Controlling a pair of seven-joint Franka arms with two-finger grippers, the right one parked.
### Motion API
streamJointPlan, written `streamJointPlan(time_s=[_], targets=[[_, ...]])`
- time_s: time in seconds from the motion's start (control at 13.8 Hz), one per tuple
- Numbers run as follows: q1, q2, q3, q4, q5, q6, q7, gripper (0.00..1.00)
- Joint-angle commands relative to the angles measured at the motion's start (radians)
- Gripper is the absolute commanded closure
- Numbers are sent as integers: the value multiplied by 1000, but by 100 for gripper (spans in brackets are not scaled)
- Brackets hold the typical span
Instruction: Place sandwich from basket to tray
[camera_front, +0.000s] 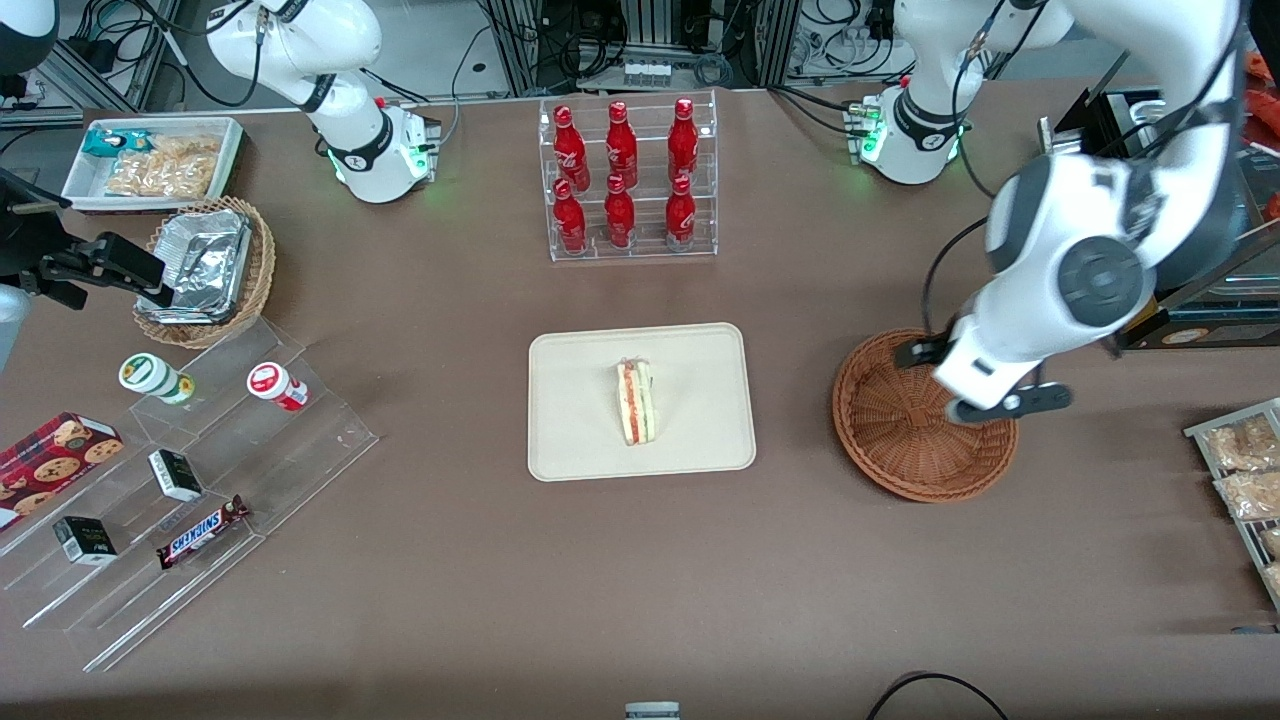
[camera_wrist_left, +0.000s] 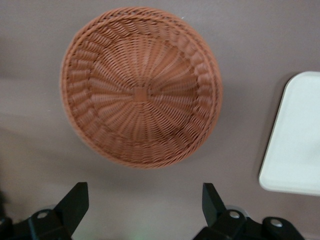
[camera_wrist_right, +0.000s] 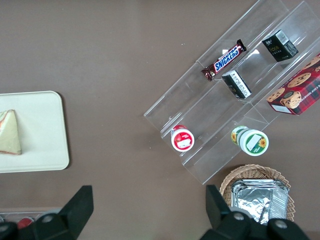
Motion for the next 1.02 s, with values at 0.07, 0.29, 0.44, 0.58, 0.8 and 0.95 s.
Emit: streamJointPlan(time_s=[0.07, 0.29, 0.44, 0.58, 0.8, 0.95], targets=[[108, -111, -60, -30, -12, -77, 165, 0], [123, -151, -45, -14, -9, -129, 297, 0], [117, -163, -7, 22, -9, -151, 326, 0], [104, -171, 42, 51, -9, -162, 372, 0], [76, -178, 91, 80, -9, -170, 389, 0], [65, -178, 93, 83, -8, -159, 388, 0]])
